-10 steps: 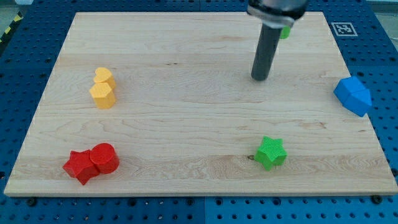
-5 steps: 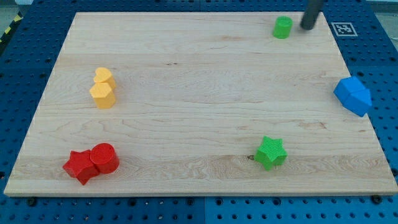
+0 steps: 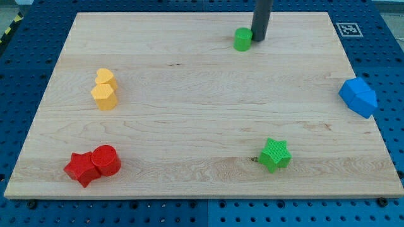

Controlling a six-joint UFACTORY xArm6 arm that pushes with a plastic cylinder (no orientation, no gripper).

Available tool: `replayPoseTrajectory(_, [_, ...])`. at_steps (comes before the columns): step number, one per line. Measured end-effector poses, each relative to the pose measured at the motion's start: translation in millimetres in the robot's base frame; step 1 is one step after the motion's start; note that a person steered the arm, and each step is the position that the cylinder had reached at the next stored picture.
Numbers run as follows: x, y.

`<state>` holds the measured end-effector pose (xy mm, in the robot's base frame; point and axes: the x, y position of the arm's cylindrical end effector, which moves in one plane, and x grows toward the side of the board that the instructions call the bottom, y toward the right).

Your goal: Move green circle to the green star

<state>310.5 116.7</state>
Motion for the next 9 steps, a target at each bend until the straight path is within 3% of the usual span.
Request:
replayPoseTrajectory(1, [57.0,0.0])
replayPoseTrajectory(4, [-39.4,16.2])
replayPoseTrajectory(5, [-39.9,-17.4])
replayPoseTrajectory(6, [-4.7,-38.9])
replayPoseTrajectory(9, [32.4,-82.2])
